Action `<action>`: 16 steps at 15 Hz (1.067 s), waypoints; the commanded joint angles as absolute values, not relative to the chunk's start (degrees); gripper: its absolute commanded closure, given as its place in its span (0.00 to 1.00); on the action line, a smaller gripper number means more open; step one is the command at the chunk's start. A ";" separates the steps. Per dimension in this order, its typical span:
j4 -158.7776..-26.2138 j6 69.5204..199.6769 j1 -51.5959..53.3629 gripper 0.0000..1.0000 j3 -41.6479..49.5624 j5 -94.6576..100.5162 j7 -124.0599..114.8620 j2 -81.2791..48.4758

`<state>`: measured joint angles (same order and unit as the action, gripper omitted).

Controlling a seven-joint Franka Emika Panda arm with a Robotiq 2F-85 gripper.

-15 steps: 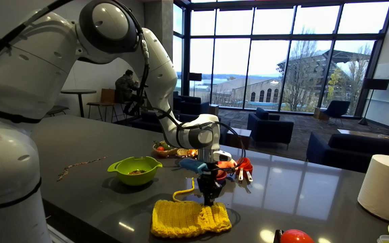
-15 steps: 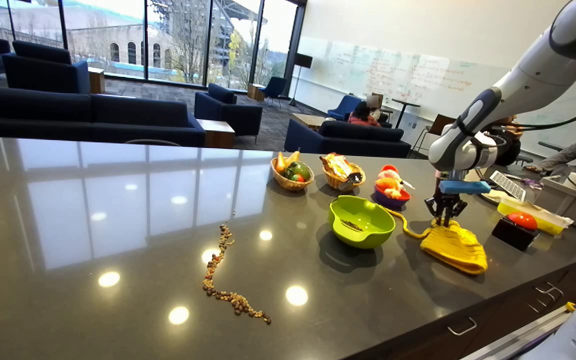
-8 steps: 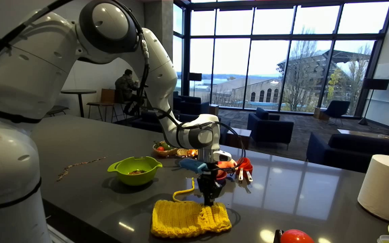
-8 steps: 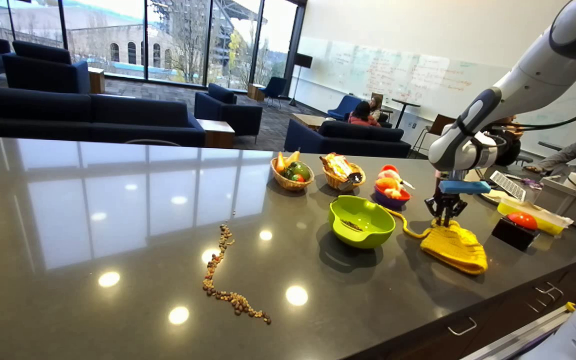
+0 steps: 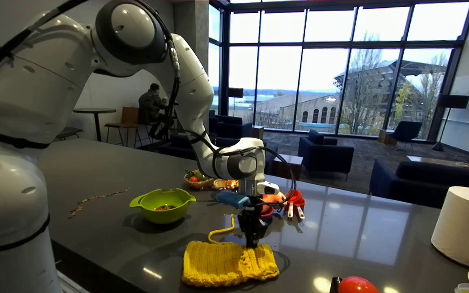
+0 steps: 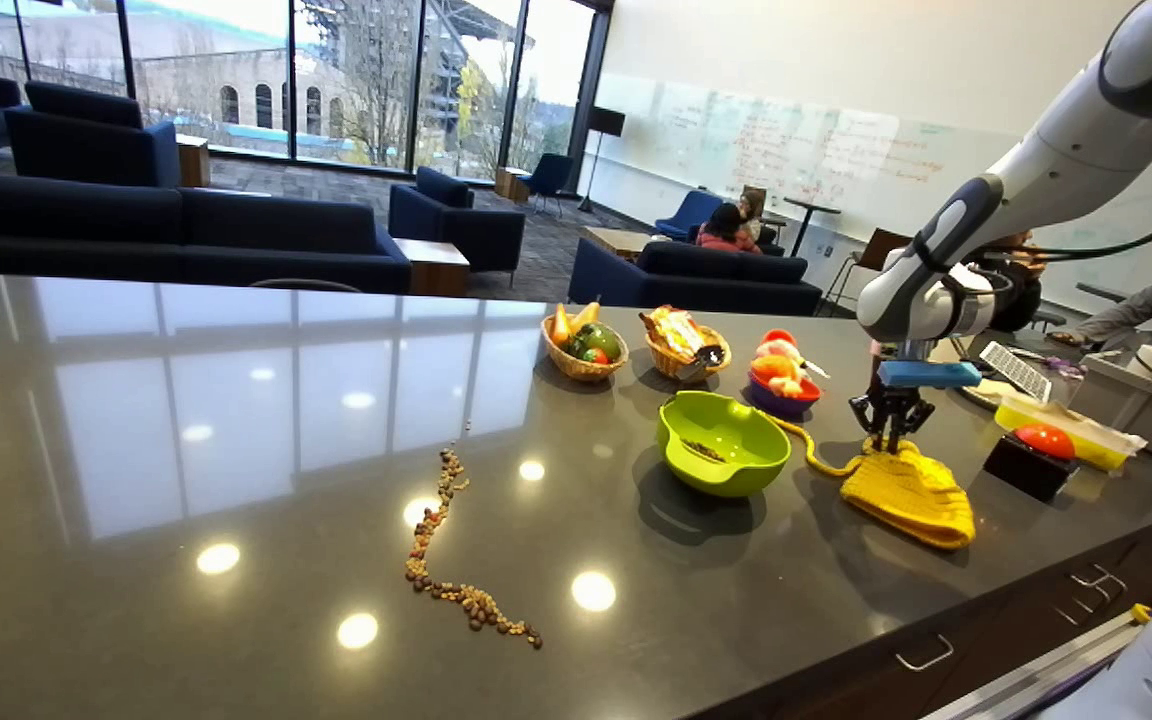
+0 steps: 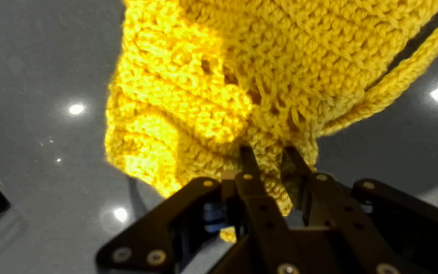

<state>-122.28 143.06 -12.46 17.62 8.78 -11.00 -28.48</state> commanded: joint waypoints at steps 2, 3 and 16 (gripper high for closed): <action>-122.19 142.99 -12.27 0.94 17.83 8.53 -10.92 -28.51; -122.22 143.02 -12.28 0.99 17.83 8.53 -10.90 -28.51; -120.83 141.14 -12.48 1.00 21.33 12.57 -11.38 -29.19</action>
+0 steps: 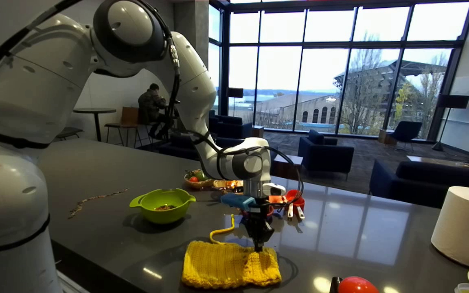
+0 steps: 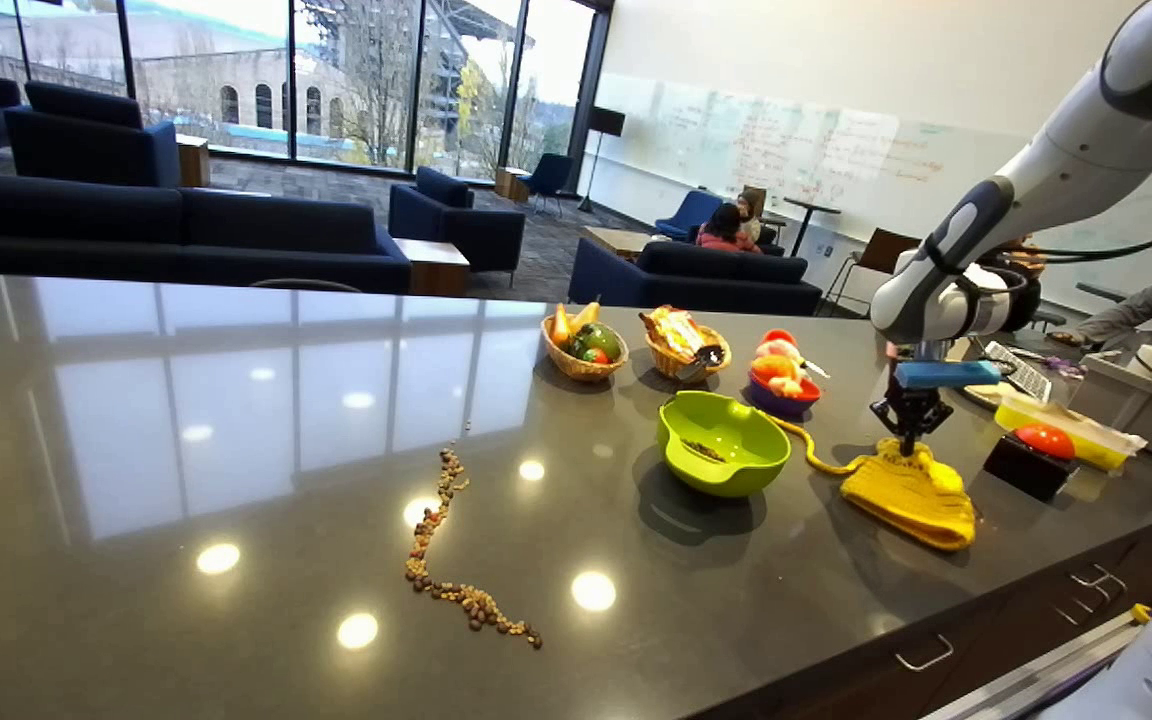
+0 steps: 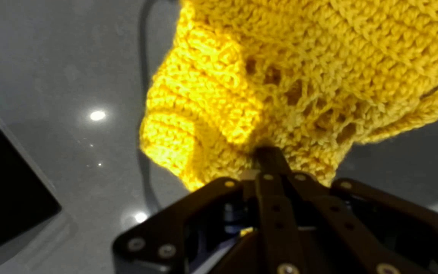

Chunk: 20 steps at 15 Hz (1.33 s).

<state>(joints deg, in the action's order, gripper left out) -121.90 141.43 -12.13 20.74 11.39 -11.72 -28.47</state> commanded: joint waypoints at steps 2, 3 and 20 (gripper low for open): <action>-120.38 142.61 -13.10 1.00 20.99 12.66 -10.36 -29.78; -120.12 143.17 -13.24 1.00 20.86 12.78 -9.96 -30.03; -113.45 145.87 -12.01 1.00 20.47 16.73 -4.11 -34.68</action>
